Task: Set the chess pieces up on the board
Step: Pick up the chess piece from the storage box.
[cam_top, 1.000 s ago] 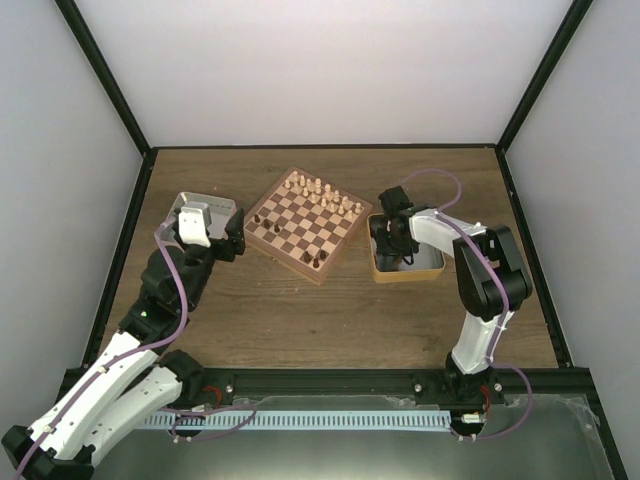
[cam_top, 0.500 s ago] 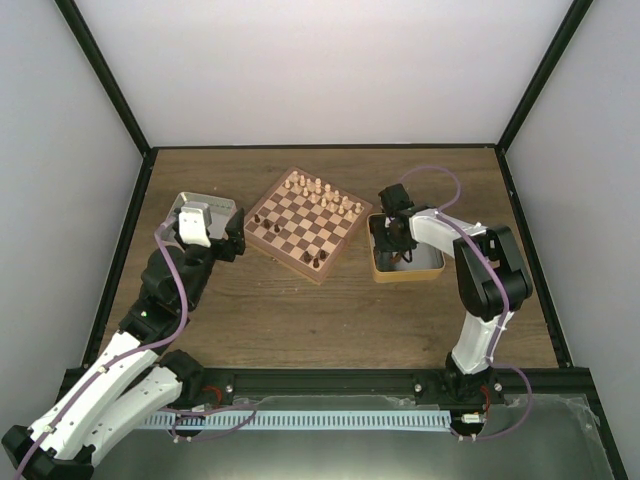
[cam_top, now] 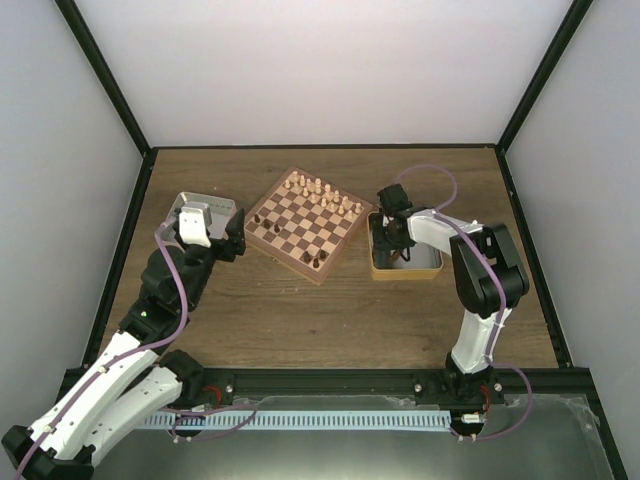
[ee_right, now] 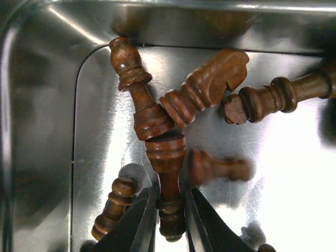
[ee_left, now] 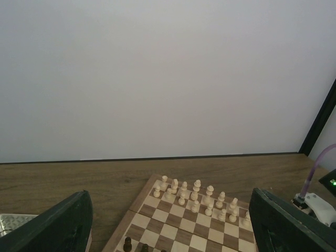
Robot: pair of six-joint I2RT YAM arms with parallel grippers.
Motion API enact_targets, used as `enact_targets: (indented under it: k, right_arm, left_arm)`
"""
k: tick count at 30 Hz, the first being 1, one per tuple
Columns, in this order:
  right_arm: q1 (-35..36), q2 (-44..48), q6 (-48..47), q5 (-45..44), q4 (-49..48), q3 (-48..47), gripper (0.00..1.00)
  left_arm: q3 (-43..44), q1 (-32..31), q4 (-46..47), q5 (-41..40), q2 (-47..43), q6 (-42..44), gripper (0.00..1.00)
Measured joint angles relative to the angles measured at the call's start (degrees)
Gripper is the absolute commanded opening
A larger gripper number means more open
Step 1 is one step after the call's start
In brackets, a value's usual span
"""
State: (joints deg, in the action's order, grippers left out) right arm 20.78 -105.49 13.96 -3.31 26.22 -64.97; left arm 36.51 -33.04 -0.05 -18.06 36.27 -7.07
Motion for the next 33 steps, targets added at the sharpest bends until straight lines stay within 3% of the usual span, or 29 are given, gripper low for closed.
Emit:
enact_targets:
  k: [9, 19, 33]
  right_arm:
    - [0.0, 1.86, -1.09, -0.09, -0.68, 1.55, 0.01]
    - [0.0, 18.51, -0.81, 1.18, -4.92, 9.33, 0.01]
    - [0.0, 30.4, 0.26, 9.35, -15.19, 19.5, 0.01]
  left_arm:
    - [0.0, 0.02, 0.66, 4.98, 1.4, 0.0, 0.84]
    - [0.52, 0.04, 0.85, 16.41, 7.85, -1.7, 0.84]
    - [6.29, 0.04, 4.98, 34.42, 25.7, -20.04, 0.78]
